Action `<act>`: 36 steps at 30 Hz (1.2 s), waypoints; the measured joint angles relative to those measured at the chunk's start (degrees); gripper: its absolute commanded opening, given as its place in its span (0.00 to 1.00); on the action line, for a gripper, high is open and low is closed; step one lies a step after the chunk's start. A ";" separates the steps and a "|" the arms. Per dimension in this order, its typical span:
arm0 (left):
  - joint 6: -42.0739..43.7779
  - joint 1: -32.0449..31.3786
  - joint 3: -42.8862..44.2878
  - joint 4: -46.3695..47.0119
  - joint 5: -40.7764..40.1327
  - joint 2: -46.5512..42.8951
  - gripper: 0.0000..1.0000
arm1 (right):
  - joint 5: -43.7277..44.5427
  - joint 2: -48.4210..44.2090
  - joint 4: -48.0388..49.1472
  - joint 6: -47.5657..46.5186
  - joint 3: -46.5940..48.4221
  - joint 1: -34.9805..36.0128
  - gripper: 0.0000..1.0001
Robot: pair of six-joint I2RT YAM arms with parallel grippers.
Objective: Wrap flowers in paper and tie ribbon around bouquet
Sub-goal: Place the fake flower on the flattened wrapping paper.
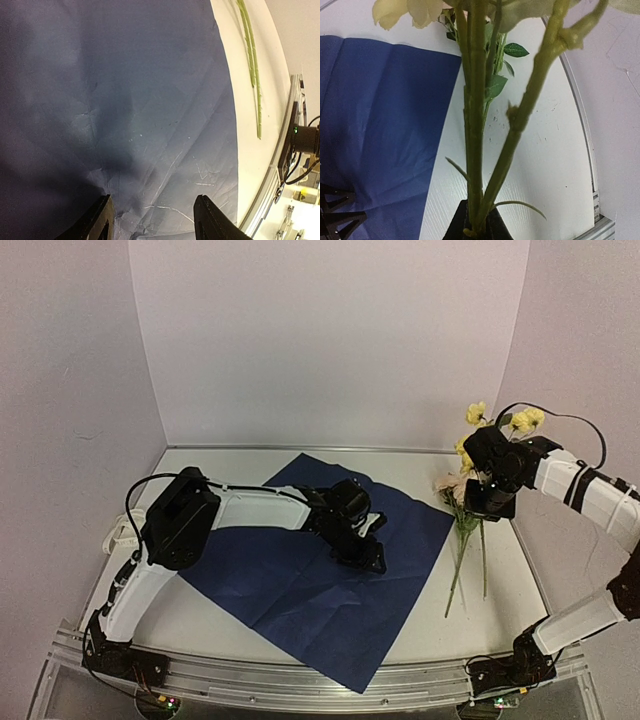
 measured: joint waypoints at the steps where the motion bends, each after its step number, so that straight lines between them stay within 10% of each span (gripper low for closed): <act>1: 0.07 -0.50 0.00 -0.06 0.06 0.00 0.57 | -0.25 0.00 0.01 -0.09 0.00 0.00 0.00; 17: -7.92 7.10 -14.94 4.62 -2.15 -13.37 0.62 | -11.86 5.40 4.89 0.14 3.32 3.89 0.00; 36: -9.02 21.67 -36.45 8.51 -5.96 -28.07 0.47 | -28.47 47.56 27.01 3.98 36.80 13.19 0.00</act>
